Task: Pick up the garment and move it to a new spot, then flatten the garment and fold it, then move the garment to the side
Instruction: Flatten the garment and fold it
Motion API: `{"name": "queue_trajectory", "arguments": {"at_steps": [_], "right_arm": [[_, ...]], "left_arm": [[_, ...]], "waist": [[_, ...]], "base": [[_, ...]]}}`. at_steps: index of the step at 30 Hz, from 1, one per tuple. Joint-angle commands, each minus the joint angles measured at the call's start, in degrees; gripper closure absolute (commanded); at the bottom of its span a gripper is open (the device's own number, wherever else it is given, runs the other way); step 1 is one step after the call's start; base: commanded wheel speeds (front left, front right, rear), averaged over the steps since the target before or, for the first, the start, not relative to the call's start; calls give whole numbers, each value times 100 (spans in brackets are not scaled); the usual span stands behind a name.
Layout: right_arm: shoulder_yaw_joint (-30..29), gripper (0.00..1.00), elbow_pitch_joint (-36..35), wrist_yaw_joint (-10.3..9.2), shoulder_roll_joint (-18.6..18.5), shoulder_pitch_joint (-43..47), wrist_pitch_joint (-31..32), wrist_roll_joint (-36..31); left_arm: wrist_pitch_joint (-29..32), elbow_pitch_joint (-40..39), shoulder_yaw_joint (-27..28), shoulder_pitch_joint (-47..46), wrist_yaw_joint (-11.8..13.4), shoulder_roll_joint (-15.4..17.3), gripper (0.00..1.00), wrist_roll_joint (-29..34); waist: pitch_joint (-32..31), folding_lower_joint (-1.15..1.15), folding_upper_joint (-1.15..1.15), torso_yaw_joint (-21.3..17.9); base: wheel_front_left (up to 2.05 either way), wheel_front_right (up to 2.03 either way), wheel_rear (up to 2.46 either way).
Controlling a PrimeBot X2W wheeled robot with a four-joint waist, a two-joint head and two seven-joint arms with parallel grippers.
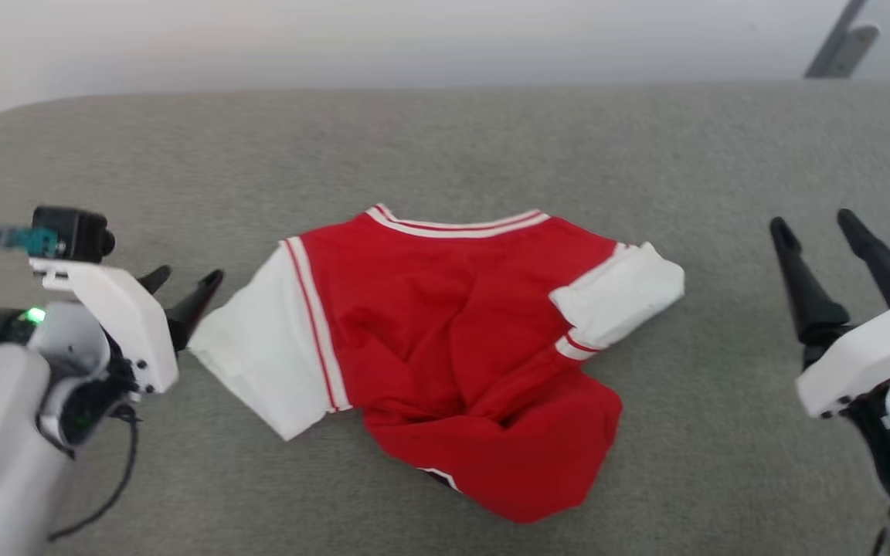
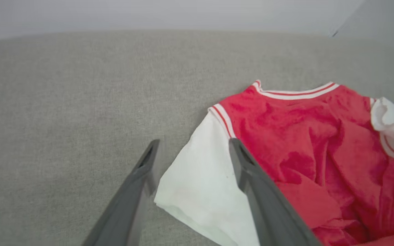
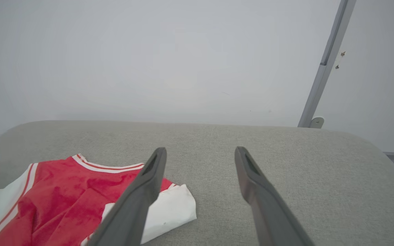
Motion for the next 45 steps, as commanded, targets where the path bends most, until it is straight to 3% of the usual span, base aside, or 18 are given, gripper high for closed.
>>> {"name": "queue_trajectory", "arguments": {"at_steps": [1, 9, 13, 18, 24, 25, 26, 35, 45], "right_arm": [[31, 0, -123, 1, 104, 66, -2, -34], [306, 0, -773, 1, 463, 49, 108, -27], [319, 0, -870, 1, 489, 35, 153, -12], [395, 0, -821, 1, 439, 26, 360, 20], [519, 0, -403, 1, 268, -216, 831, 70], [550, 0, -266, 1, 216, -311, 950, 72], [598, 0, -121, 1, 125, -439, 1066, 71], [1391, 0, 1632, 1, -438, -1725, 2089, 375], [2390, 0, 2747, 7, -633, -2058, 3138, 907]], "left_arm": [[213, 133, -77, -153, -5, 41, 0, 1], [2162, 1503, -509, -1169, 188, 117, 0, -44], [2548, 1880, -636, -1345, 268, 59, 0, -5], [3053, 2385, -763, -1185, 373, -320, 0, -213], [3326, 2405, -878, -1100, 260, -764, 0, -398], [3351, 2387, -891, -1102, 227, -854, 16, -448], [3354, 2354, -931, -1117, 178, -913, 100, -445], [2948, 2275, -1109, -1620, 33, -1152, 100, -319], [2704, 2400, -1278, -1910, -11, -1356, 100, -396]], "waist": [[152, 0, 0, -161], [594, 0, 0, -580], [719, 0, 0, -657], [840, 0, 0, -652], [962, 0, 0, -506], [990, 0, 0, -473], [1023, 0, 0, -442], [1326, 0, 0, -57], [1448, 0, 0, 200]], "base": [[0, 0, 0], [0, 0, 0], [0, 0, 0], [0, 0, 0], [0, 0, 0], [0, 0, 0], [0, 0, 0], [0, 0, 0], [0, 0, 0]]}}
